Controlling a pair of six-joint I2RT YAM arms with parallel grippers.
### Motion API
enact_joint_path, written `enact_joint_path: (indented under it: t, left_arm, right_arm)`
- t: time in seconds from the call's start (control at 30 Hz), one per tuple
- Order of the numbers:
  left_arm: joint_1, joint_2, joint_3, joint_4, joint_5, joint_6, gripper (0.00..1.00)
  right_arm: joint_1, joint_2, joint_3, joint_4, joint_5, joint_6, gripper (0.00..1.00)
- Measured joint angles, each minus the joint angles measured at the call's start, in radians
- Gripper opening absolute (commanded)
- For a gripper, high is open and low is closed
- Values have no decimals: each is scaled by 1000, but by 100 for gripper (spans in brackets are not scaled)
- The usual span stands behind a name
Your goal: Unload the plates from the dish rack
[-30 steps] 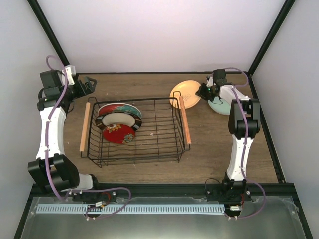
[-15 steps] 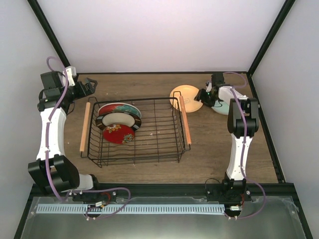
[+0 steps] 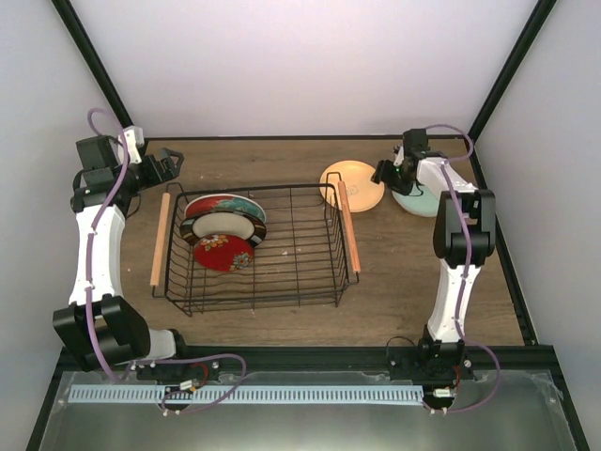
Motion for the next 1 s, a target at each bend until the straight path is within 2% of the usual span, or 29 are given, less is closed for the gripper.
enact_joint_path:
  t: [0.2, 0.33, 0.47, 0.6, 0.77, 0.83, 1.0]
  left_arm:
    - [0, -2, 0, 0, 2, 0, 100]
    - [0, -2, 0, 0, 6, 0, 100]
    - [0, -2, 0, 0, 11, -3, 100]
    - [0, -2, 0, 2, 17, -8, 100]
    - [0, 5, 0, 6, 23, -18, 100]
    - [0, 14, 1, 10, 24, -22, 100]
    - [0, 27, 1, 16, 24, -26, 100]
  right_arm:
    - [0, -112, -2, -1, 10, -26, 68]
    - [0, -282, -2, 68, -18, -61, 68]
    - [14, -382, 98, 112, -51, -98, 68]
    - [76, -421, 141, 150, -71, -144, 69]
    - [241, -428, 133, 156, -77, -192, 69]
    - [284, -435, 117, 165, -85, -196, 72]
    - [254, -444, 108, 163, -69, -174, 72]
